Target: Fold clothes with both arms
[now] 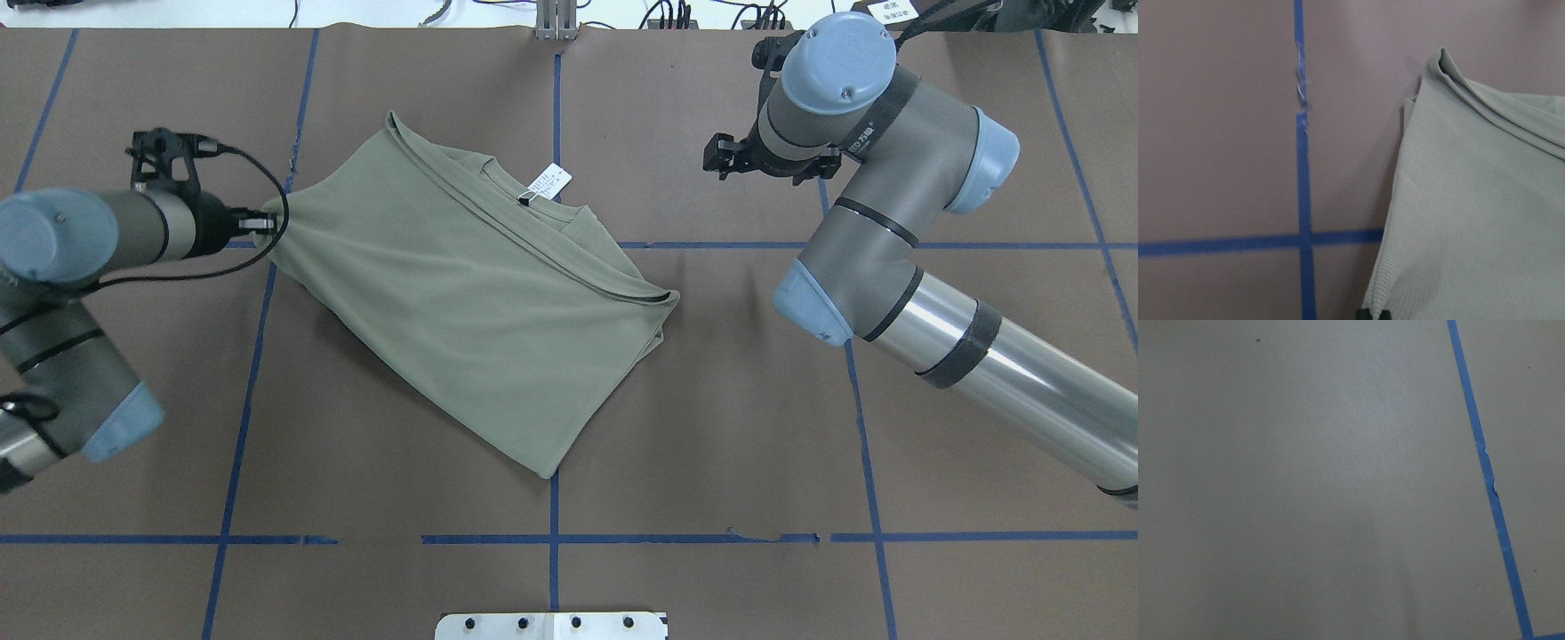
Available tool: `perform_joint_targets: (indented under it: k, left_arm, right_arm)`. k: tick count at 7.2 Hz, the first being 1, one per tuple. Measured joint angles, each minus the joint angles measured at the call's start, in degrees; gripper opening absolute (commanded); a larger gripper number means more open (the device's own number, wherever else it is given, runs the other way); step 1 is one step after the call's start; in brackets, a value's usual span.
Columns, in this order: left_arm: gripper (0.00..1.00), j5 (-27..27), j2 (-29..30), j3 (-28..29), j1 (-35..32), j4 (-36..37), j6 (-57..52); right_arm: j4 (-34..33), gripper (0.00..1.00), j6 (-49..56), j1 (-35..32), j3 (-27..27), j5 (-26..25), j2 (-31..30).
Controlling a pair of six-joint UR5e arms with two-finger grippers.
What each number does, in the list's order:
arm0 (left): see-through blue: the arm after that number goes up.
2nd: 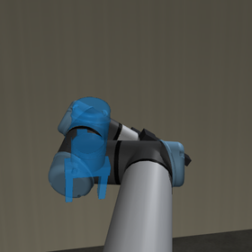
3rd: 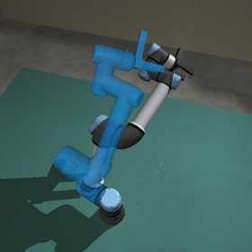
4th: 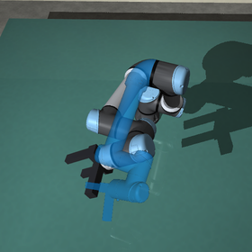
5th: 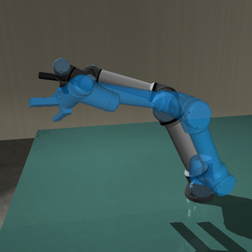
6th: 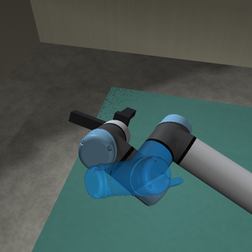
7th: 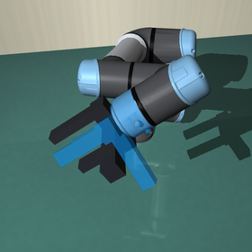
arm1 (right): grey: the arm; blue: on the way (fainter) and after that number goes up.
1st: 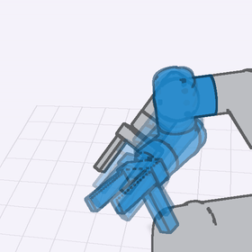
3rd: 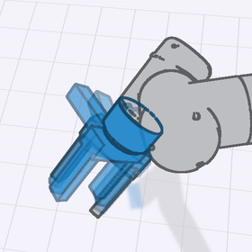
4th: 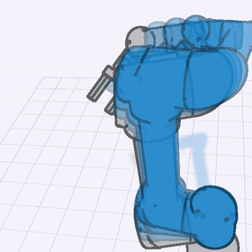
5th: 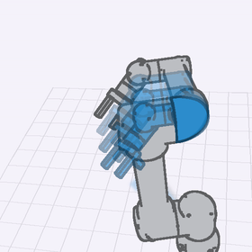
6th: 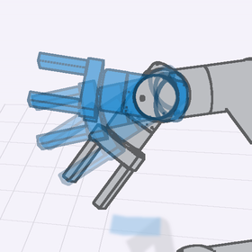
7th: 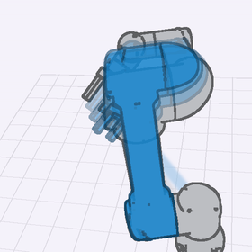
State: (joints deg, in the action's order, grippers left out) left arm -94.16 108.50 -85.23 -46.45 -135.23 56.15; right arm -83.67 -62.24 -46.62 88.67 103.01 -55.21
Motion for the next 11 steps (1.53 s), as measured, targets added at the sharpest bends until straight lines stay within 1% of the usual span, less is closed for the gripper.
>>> perform_joint_targets:
  k: [2, 3, 4, 5, 6, 7, 8, 9, 10, 11]
  left_arm:
    - [0.0, 0.0, 15.2, 19.4, -5.0, -0.4, -4.7]
    - [0.85, 0.1, 19.6, 25.5, -6.6, -0.7, -7.6]
    - [1.0, 0.2, 21.3, 28.1, -8.0, -0.9, -11.5]
    - [1.0, 0.0, 21.7, 28.7, -8.8, -1.6, -14.5]
    - [1.0, -1.8, 21.2, 27.6, -9.1, -2.9, -15.7]
    - [1.0, -5.0, 19.3, 24.8, -9.2, -4.3, -15.8]
    - [1.0, -7.2, 16.7, 21.6, -9.2, -5.6, -15.7]
    - [1.0, -8.1, 15.1, 19.6, -9.2, -6.5, -15.6]
    - [1.0, -8.5, 14.4, 18.8, -9.2, -6.8, -15.4]
    - [1.0, -8.6, 14.3, 18.5, -9.1, -6.9, -15.3]
  right_arm:
    - [0.0, 1.0, -0.1, 0.2, 0.2, 0.0, 0.1]
    - [0.0, 1.0, -0.3, 0.4, 0.6, -0.1, 0.2]
    - [0.1, 1.0, -0.4, 0.7, 0.9, -0.1, 0.3]
    - [1.6, 1.0, -0.6, 1.7, 0.7, -0.6, 0.5]
    - [5.2, 0.92, -2.7, 3.2, -0.6, -2.0, 1.3]
    - [8.2, 0.76, -7.5, 4.9, -4.1, -4.2, 4.4]
    - [9.5, 0.73, -12.9, 6.8, -9.6, -6.8, 9.6]
    - [10.1, 0.7, -17.6, 8.9, -15.3, -9.2, 14.9]
    - [11.1, 0.69, -19.9, 10.8, -18.6, -10.7, 17.9]
    - [14.1, 0.66, -20.8, 12.1, -21.4, -11.9, 19.3]
